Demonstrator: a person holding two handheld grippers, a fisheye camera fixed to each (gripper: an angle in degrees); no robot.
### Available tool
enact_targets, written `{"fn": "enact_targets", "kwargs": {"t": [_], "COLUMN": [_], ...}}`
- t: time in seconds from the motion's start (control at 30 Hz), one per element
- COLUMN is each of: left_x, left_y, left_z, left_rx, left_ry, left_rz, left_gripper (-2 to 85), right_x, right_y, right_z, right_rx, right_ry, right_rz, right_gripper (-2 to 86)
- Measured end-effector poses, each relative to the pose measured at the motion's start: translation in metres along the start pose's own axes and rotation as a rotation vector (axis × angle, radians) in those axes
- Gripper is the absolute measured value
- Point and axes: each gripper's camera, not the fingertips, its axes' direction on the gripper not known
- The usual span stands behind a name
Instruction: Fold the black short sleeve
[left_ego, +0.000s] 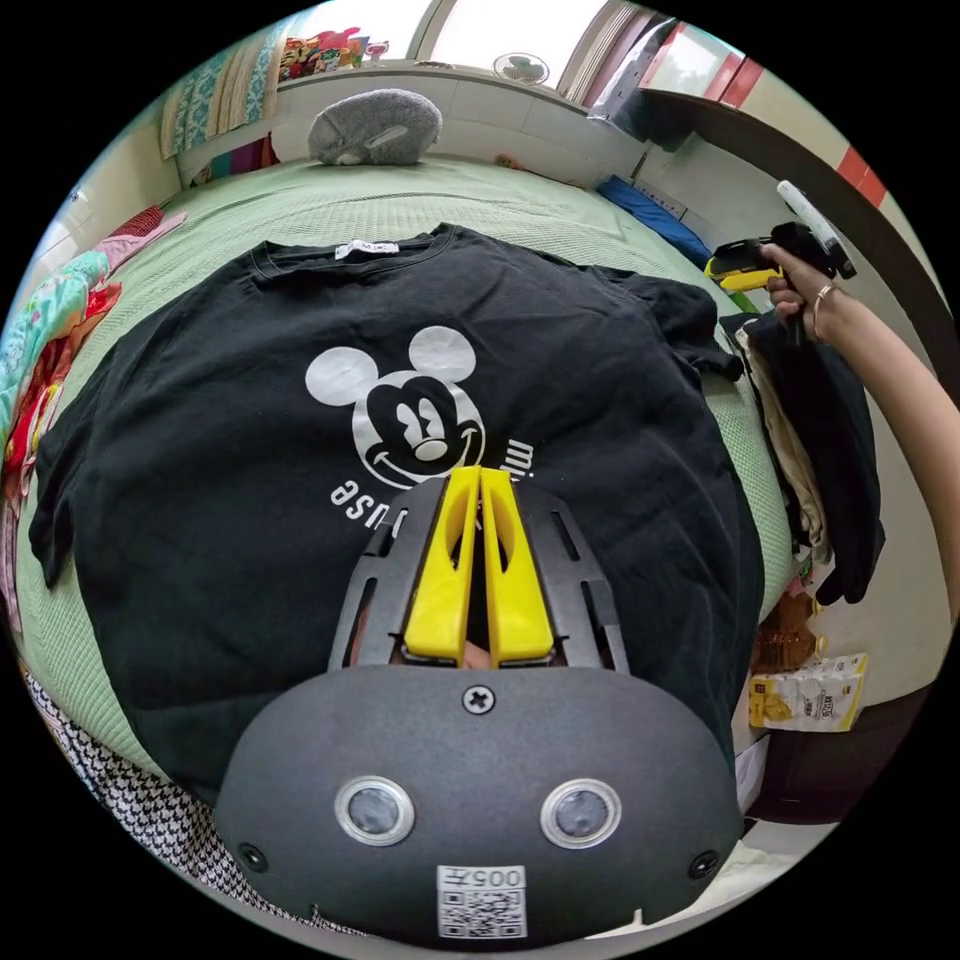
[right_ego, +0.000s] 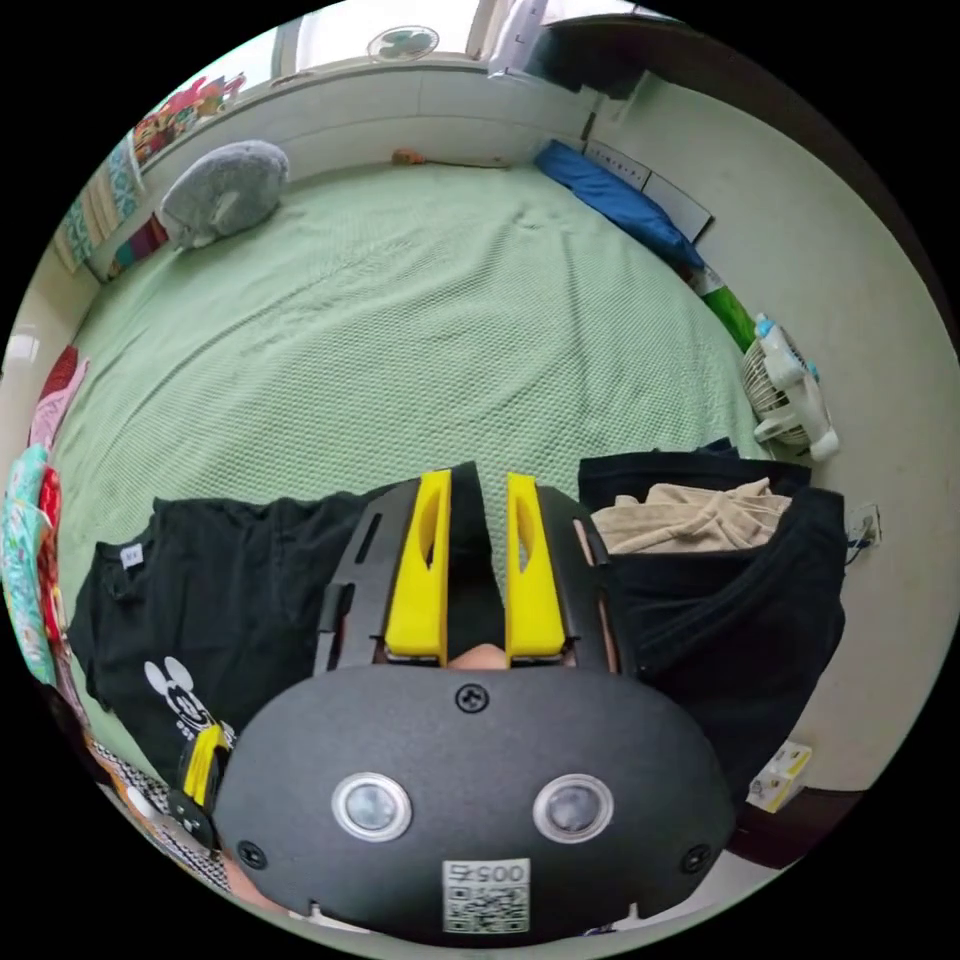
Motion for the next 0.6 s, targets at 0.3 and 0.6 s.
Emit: {"fn": "enact_targets", "kwargs": {"t": [0.3,0.6], "left_x": [-0.001,-0.008], "left_y": [0.001,0.002], "left_z": [-0.012,-0.03], "left_rx": [0.0,0.002], "left_ry": [-0.005,0.015], "left_rz": [0.002,-0.006], "left_gripper": [-0.6,-0.6], "right_x": [0.0,-0.007], "right_y": [0.061,0.07], "right_z": [-0.002,0.035], "right_rx": [-0.156,-0.305], "right_ry": [-0.105,0.029], "right_rz": [-0.083,-0.005], "right_gripper": [9.0,7.0]}}
